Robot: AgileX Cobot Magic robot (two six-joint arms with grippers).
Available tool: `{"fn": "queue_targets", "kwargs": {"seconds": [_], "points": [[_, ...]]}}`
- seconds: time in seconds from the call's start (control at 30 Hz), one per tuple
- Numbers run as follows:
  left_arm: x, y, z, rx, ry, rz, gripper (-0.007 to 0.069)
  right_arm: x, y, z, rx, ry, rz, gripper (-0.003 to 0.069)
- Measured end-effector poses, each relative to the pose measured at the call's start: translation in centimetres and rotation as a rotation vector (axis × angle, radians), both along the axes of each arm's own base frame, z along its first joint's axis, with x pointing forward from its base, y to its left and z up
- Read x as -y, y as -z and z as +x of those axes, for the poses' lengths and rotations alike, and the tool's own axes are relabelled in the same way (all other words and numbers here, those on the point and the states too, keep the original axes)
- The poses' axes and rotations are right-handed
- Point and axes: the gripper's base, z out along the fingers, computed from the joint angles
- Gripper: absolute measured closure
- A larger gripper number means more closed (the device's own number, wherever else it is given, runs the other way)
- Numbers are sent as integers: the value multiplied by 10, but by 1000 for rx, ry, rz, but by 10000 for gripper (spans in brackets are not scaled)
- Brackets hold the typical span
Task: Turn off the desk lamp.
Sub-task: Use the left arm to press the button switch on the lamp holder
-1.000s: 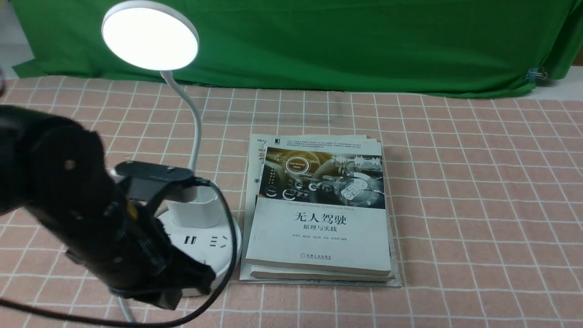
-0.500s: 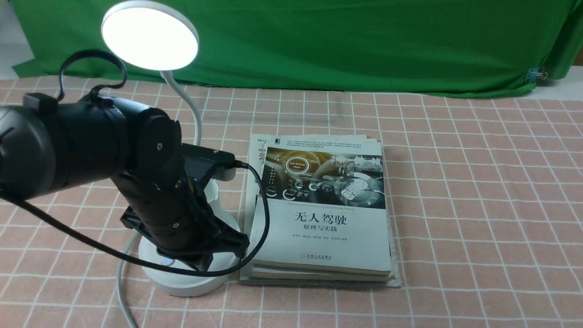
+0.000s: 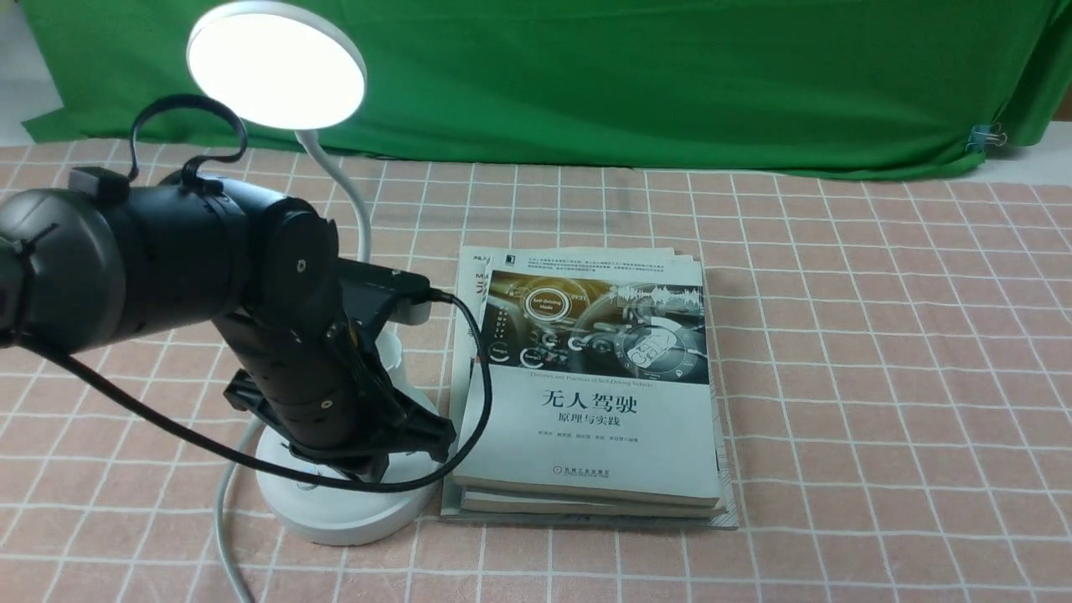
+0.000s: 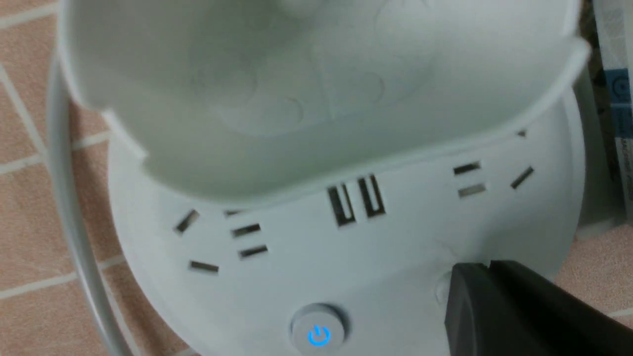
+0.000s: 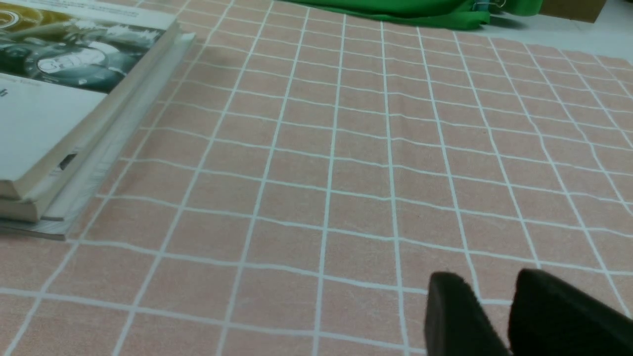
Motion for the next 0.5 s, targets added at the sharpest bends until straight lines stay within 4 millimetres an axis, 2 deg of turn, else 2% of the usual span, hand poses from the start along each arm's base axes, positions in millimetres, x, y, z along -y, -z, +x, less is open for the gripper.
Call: {"fn": "queue_targets", "kwargs": {"seconds": [0.27, 0.5], "points": [[0, 11, 6, -35, -18, -1, 620, 0, 0, 0, 0, 0, 0, 419], [-1, 3, 4, -28, -22, -7, 620, 0, 0, 0, 0, 0, 0, 419]]}}
